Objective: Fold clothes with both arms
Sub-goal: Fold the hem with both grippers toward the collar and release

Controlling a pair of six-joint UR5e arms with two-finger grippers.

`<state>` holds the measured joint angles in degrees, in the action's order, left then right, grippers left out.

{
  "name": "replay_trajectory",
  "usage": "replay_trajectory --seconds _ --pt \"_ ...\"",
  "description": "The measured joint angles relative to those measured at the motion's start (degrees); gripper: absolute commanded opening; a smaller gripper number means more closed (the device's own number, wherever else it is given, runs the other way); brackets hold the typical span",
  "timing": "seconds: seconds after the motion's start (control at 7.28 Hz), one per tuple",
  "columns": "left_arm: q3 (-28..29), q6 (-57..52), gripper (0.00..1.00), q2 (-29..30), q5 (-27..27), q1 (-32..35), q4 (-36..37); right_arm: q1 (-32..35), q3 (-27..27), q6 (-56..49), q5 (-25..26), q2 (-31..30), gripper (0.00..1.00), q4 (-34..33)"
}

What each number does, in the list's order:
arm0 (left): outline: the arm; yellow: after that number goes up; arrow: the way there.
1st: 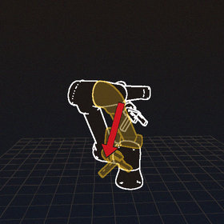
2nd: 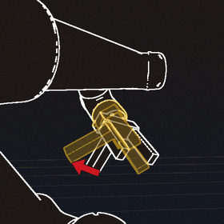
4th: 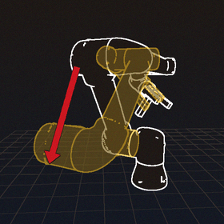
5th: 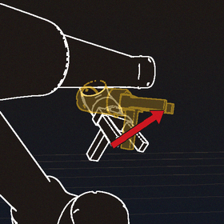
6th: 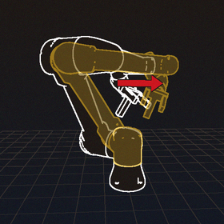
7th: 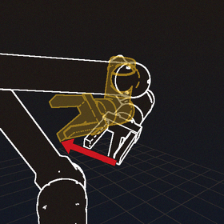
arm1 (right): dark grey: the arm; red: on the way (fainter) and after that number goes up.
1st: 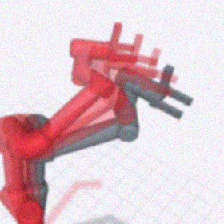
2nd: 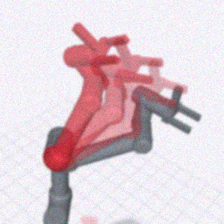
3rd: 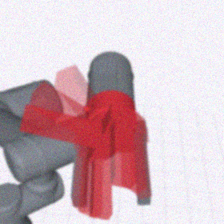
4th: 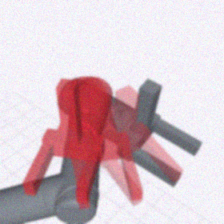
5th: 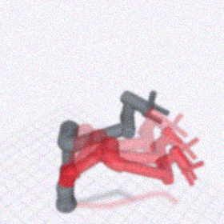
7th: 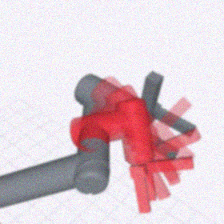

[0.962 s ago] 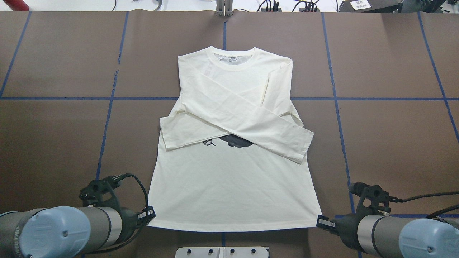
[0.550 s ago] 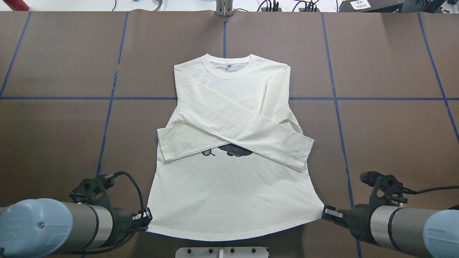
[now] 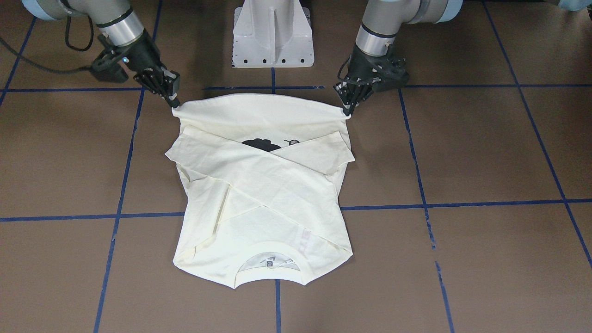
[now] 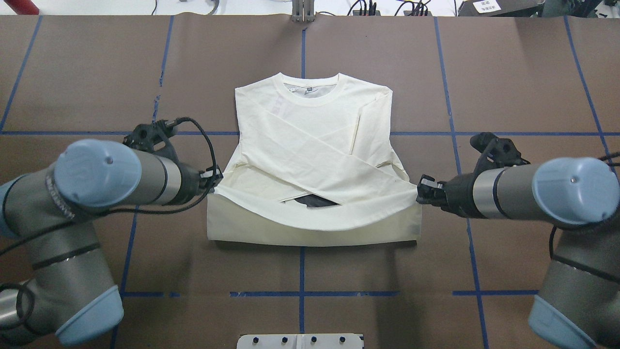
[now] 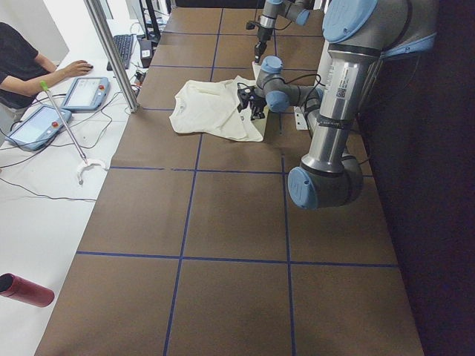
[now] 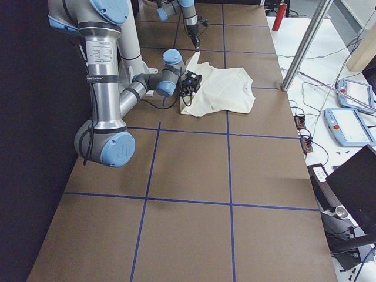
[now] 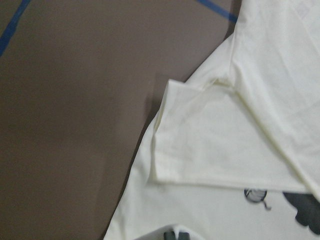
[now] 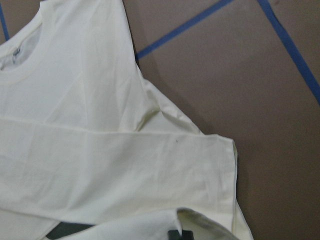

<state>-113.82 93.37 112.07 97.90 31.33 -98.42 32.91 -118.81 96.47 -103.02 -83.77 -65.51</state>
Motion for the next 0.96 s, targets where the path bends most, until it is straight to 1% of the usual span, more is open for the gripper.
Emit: replay_trajectory --seconds 0.14,0.27,0.41,0.69,0.96 --pt "4.97 -1.78 0.0 2.87 0.0 3.18 -0.96 3.29 4.95 -3.51 -1.32 3.61 0.0 -0.01" --pt "11.04 -2.53 0.0 5.52 -0.04 5.71 -3.78 5.89 11.56 -6.48 -1.81 8.71 0.0 0.09" --pt "16.88 -2.8 0.0 7.1 -0.11 7.55 -8.28 8.12 18.5 -8.42 -1.98 14.04 0.0 0.14" --pt "25.31 -2.8 0.0 9.61 -0.22 9.6 -14.85 11.06 29.64 -12.05 -1.96 21.91 0.0 0.2" --pt "31.88 -2.84 0.0 11.66 -0.34 11.09 -20.21 13.0 38.25 -15.62 -1.93 27.28 0.0 0.25"
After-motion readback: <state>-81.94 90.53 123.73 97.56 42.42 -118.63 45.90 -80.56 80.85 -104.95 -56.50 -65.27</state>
